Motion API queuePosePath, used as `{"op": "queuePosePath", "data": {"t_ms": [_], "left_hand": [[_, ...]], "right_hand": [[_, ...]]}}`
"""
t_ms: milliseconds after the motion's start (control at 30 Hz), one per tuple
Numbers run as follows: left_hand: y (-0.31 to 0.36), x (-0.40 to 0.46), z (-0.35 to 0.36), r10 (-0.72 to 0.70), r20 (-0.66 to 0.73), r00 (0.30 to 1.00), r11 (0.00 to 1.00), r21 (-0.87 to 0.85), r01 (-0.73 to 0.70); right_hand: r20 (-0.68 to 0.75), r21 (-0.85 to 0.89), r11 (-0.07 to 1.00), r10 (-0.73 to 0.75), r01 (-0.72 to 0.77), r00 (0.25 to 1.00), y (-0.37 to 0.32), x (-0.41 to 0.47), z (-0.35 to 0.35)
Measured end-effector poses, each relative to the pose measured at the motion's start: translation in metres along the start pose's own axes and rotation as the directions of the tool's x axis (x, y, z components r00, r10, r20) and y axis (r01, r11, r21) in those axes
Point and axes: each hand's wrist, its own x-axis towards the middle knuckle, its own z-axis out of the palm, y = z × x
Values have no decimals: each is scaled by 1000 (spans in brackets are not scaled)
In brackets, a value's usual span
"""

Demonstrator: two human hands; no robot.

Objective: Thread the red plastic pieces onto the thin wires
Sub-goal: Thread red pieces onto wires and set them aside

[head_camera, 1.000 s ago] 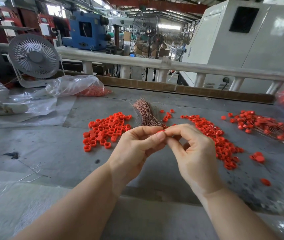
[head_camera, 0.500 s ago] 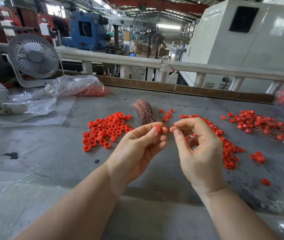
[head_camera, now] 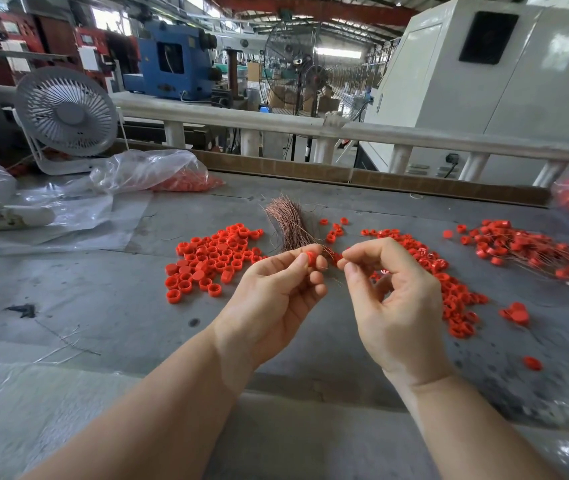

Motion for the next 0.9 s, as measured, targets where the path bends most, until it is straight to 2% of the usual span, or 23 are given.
{"op": "queuePosePath", "data": {"t_ms": [500, 900], "left_hand": [[1, 0, -3, 49, 18, 999, 996, 67, -50], [4, 0, -7, -69, 36, 997, 997, -35, 70]], "right_hand": [[17, -41, 999, -30, 31, 999, -2, 0, 1], [17, -23, 1000, -18, 19, 1000, 0, 1, 1]]}}
